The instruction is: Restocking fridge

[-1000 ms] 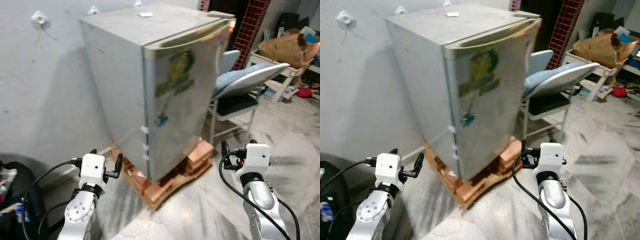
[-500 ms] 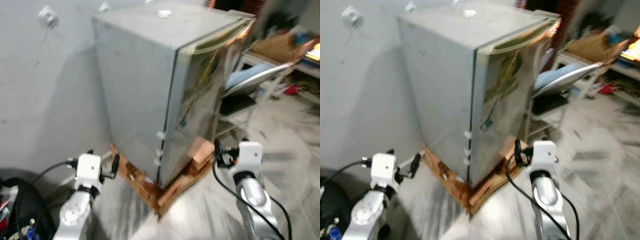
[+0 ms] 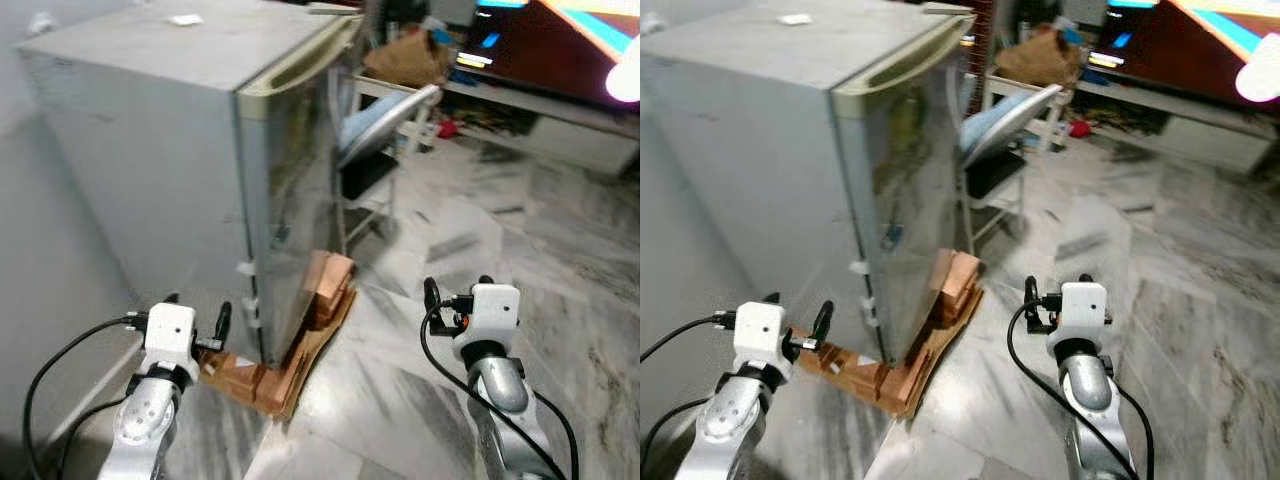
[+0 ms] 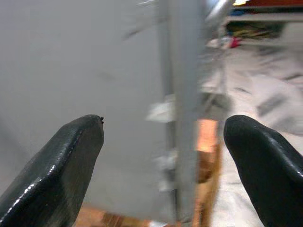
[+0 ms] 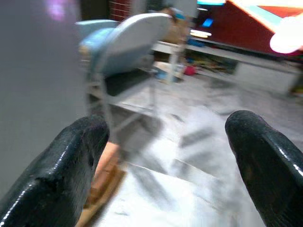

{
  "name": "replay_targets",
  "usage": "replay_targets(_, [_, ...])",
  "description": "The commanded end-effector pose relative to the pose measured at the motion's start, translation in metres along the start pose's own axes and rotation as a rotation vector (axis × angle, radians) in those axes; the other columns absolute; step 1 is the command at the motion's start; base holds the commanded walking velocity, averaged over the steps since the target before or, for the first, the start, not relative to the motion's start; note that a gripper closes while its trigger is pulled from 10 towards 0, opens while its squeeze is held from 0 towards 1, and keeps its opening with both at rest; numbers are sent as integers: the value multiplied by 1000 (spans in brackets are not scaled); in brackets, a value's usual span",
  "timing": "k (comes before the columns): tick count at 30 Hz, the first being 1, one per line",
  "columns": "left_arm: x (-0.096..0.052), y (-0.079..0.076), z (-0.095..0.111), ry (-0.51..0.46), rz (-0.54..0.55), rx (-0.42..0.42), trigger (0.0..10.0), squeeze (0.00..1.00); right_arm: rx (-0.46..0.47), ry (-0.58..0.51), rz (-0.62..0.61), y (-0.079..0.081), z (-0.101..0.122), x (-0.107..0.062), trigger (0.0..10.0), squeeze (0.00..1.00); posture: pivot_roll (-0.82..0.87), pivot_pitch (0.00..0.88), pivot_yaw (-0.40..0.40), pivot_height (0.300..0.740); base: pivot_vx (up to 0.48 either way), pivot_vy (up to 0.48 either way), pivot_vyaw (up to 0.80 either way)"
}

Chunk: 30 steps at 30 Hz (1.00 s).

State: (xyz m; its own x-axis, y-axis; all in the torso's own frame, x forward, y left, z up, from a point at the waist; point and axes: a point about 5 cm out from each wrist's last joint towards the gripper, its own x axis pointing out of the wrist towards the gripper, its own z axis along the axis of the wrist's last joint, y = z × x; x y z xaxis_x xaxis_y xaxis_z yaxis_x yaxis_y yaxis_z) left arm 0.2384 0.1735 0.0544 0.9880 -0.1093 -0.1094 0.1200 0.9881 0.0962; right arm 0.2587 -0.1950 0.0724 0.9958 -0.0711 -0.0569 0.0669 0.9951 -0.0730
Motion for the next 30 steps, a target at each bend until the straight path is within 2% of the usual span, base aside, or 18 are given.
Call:
replay_targets(1, [0, -2, 0, 3, -19, 10, 10000, 0, -1, -7, 0, 0, 2, 1, 10000, 0, 7, 0, -31, 740, 0, 0, -800])
replay_targets(18, [2, -1, 1, -4, 7, 4, 10000, 0, 7, -10, 1, 0, 3, 2, 10000, 0, 4, 0, -35, 740, 0, 0, -800])
replay_targets(30, [2, 0, 3, -8, 2, 1, 10000, 0, 2, -13, 10, 2, 4, 2, 10000, 0, 8, 0, -34, 740, 0, 22, 0])
